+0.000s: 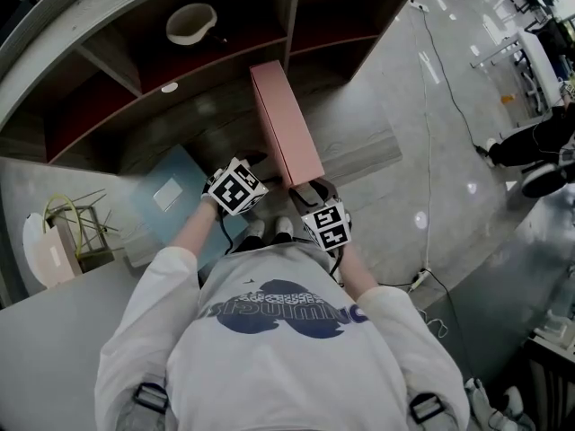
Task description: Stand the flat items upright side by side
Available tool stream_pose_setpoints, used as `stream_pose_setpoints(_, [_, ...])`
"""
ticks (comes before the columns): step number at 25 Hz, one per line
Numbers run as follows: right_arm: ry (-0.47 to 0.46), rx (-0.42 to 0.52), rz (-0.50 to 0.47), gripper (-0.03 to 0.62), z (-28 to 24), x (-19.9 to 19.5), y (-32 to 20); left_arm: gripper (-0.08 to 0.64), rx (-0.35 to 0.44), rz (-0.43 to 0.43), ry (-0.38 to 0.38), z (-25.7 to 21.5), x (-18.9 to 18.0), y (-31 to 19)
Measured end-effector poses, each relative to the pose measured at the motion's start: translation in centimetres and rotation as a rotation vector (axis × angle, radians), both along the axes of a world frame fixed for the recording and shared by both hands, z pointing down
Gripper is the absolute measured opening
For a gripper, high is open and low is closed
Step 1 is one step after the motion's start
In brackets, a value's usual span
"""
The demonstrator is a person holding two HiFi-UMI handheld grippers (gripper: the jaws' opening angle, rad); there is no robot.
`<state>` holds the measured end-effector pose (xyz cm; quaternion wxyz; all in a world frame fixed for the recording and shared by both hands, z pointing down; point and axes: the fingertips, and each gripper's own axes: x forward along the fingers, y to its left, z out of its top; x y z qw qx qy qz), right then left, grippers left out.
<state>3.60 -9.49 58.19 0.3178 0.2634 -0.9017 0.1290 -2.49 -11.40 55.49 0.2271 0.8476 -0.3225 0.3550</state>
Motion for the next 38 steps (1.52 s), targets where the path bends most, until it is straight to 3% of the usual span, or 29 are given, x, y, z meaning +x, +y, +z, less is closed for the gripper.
stream_pose_setpoints(9, [0.017,0.013,0.023,0.204,-0.1,-1.3,-1.9,0.281,0.026,-0.103,-0.007,0.1,-1.6,-1.7])
stream_pose_setpoints(20, [0.003,0.019,0.073,0.204,-0.1,-2.6,-3.3,0.281,0.066,-0.158,0.007,-1.6,-2.2,-1.4])
stream_pose_setpoints(31, [0.011,0.023,0.09,0.199,-0.2,-3.1,-4.0,0.281,0.112,-0.12,0.032,-1.6,-0.2,-2.4])
stream_pose_setpoints(38, [0.011,0.018,0.095,0.198,-0.1,-3.2,-4.4,0.281,0.079,-0.076,0.038,-0.9,-0.1,-2.7])
